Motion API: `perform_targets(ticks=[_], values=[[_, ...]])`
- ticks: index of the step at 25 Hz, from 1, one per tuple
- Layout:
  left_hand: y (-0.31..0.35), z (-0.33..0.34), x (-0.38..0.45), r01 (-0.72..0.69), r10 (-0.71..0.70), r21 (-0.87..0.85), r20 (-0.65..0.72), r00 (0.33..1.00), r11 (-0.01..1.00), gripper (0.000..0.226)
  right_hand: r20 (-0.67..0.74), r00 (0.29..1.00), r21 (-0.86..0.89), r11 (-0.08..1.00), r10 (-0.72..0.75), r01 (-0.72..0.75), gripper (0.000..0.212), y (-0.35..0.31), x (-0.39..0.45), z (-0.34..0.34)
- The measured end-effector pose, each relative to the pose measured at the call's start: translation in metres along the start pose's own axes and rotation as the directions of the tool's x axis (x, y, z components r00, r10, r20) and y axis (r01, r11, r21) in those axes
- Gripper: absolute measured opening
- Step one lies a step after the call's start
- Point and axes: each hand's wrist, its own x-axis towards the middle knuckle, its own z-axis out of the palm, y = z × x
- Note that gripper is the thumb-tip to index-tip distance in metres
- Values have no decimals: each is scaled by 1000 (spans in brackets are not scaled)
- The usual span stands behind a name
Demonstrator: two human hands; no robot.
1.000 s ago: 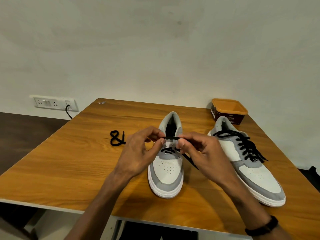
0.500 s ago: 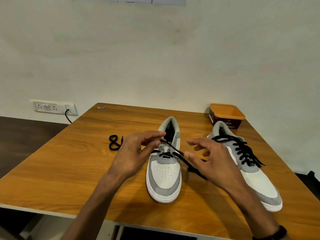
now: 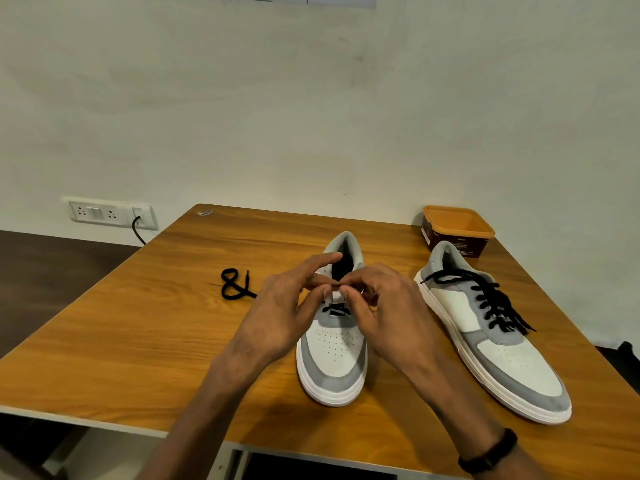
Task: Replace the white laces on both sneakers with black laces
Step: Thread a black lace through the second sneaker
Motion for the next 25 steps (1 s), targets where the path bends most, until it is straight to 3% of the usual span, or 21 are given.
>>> perform_targets(ticks=[2,4,8,15,21,25], values=[[-8,11,-3,116,-102,111,-127,987,987,49,-1,998,-101,993,63,-63,18,3,4,8],[-15,26,-7,198,-172,153,-167,971,968,54,31,993,-171,979,115,-108,20,3,6,18],[-17,36,-7,254,-233,81,-204,951,964,51,34,986,-200,968,161,-151,19,-5,10,27],[-15,36,-8,268,-230,137,-239,943,954,38,118,979,-285,950,169,-130,19,-14,21,30],[-16,35,-8,256,-222,137,-226,948,957,41,123,973,15,980,193,-196,6,10,20,38],[-19,28,-5,270,-253,92,-167,953,958,41,165,966,361,899,200,-248,9,29,16,45]])
